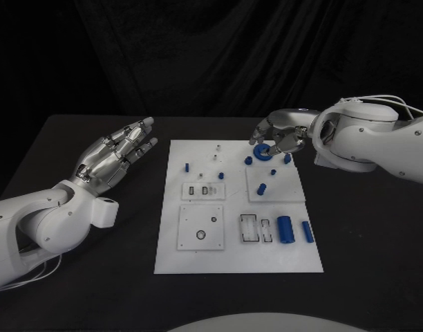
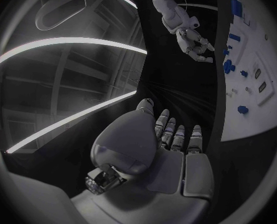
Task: Assemble the parts on the task board
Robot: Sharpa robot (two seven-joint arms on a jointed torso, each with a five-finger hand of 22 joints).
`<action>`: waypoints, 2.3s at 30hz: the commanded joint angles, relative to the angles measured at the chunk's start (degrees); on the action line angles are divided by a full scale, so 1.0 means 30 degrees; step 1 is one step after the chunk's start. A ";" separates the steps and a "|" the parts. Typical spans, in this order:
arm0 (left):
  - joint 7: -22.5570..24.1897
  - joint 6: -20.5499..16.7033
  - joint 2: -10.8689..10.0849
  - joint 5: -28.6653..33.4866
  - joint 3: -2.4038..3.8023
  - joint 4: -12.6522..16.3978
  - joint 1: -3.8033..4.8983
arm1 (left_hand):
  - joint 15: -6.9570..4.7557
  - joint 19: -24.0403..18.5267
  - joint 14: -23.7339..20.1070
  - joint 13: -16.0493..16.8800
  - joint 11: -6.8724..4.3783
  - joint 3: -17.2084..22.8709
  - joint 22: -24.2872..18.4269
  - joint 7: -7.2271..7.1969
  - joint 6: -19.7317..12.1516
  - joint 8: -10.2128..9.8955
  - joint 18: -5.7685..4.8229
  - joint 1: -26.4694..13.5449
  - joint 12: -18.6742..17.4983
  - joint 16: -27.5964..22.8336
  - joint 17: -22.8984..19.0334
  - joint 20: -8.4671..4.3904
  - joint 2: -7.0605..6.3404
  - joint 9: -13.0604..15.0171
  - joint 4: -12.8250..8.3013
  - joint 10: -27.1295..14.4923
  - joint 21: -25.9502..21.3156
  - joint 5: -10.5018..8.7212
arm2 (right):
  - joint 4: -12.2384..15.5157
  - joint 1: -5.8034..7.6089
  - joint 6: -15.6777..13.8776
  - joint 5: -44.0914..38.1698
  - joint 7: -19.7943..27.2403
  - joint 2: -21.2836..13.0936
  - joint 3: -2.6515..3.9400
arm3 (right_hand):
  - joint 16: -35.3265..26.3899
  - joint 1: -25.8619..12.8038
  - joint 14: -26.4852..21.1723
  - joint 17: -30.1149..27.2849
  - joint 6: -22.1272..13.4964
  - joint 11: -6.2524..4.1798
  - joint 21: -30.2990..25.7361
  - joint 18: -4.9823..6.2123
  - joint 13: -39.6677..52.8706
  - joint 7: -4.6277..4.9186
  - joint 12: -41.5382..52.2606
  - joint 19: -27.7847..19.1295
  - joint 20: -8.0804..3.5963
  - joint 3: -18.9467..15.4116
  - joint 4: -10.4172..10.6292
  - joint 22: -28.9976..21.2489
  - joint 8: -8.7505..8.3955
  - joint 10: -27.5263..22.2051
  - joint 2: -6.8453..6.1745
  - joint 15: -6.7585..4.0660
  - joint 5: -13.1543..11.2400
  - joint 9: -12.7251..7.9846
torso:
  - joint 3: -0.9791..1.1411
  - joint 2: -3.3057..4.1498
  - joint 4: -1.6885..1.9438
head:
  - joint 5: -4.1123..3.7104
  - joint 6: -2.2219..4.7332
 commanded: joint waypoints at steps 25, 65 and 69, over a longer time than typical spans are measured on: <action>0.0501 0.0610 -0.0138 0.0478 0.0010 0.0303 0.0100 | 0.0420 0.0102 0.0152 -0.0023 -0.0067 0.0446 0.0049 -0.0154 -0.0548 -0.0124 0.0233 0.0355 -0.0234 0.0137 0.0045 0.0360 -0.0032 -0.0051 -0.0373 -0.0472 0.0173 0.0459 | -0.0378 -0.1215 -0.1432 -0.6373 -0.1617 0.0559 0.0013 | 0.1257 -0.2131 0.1393 0.1829 -0.0453 0.0173 0.1457 -0.0539 0.0512 -0.0818 -0.0337 0.1124 0.0110 0.2942 0.0876 0.2667 0.0519 0.0177 -0.2187 0.0101 -0.0237 0.1527 | -0.0111 0.0768 0.0582 | -0.0400 0.0258; 0.0043 0.1126 0.0133 0.0479 0.0009 -0.0024 0.0088 | 0.0681 0.0205 0.0261 -0.0014 0.0052 0.0601 0.0083 0.0003 -0.0618 -0.0119 0.0228 0.0333 -0.0227 0.0194 0.0071 0.0617 -0.0051 -0.0037 -0.0488 -0.0558 0.0232 0.0528 | -0.2718 -0.2523 -0.2790 -0.6462 0.0090 0.1973 0.0013 | 0.1400 -0.2346 0.1925 0.2256 0.0394 -0.0248 0.1870 -0.0734 0.0323 -0.0926 -0.1368 0.1898 -0.0019 0.4269 0.0449 0.3891 0.0638 0.0827 -0.1974 -0.0207 -0.0218 0.2289 | -0.0232 0.0268 0.0581 | -0.0358 -0.0451; 0.0049 0.1140 0.0146 0.0479 0.0009 -0.0035 0.0088 | 0.0694 0.0219 0.0261 -0.0016 0.0077 0.0624 0.0087 0.0003 -0.0768 -0.0166 0.0229 0.0335 -0.0230 0.0195 0.0070 0.0640 -0.0057 -0.0057 -0.0511 -0.0571 0.0240 0.0534 | -0.2866 -0.2633 -0.2808 -0.6462 0.0159 0.2052 0.0013 | 0.1426 -0.2446 0.2022 0.2340 0.0437 -0.0354 0.1911 -0.0756 0.0244 -0.0743 -0.1502 0.1976 -0.0081 0.4390 0.0491 0.4008 0.0621 0.1234 -0.2030 -0.0287 -0.0417 0.2358 | -0.0222 0.0246 0.0615 | -0.0335 -0.0493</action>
